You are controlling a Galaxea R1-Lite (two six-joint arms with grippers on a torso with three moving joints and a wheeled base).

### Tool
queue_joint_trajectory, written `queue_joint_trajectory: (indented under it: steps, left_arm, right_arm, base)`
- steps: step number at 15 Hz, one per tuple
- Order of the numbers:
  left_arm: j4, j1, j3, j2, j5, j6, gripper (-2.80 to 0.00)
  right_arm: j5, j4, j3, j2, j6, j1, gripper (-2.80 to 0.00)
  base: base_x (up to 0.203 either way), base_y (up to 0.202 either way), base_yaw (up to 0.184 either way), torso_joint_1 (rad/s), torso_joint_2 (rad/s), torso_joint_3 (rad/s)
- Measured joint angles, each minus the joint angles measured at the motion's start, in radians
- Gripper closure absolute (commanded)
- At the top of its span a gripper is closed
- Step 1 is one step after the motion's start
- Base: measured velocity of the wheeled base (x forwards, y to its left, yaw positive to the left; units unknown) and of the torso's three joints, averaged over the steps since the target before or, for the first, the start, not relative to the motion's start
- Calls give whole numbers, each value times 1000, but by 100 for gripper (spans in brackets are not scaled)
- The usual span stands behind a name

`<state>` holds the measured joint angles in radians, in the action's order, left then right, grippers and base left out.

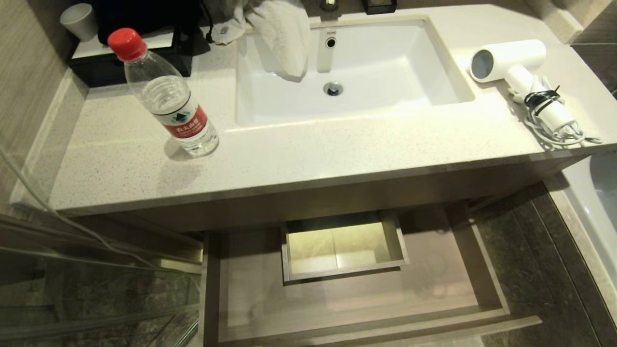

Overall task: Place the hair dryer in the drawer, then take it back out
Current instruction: Pick up the hairdryer

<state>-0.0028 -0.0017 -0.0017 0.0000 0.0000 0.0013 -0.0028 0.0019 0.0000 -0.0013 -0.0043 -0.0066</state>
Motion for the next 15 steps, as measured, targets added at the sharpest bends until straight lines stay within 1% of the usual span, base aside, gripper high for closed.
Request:
queue_joint_trajectory:
  steps: [6,11,13,15]
  left_arm:
    - [0,0,0,0,0,-1,0]
    - [0,1,0,0,0,0,0]
    - [-1,0,0,0,0,0,0]
    - [0,0,0,0,0,0,0]
  right_arm:
    - [0,1,0,0,-2,1,0]
    - [0,0,0,0,0,1,0]
    - [0,1,0,0,-1,1,0]
    - [-1,0,0,0,4,1,0]
  base:
    - [0,0,0,332,-160,163]
    - [0,0,0,363,-252,108]
    - [0,0,0,178,-123,40]
    - [0,0,0,51,-43,18]
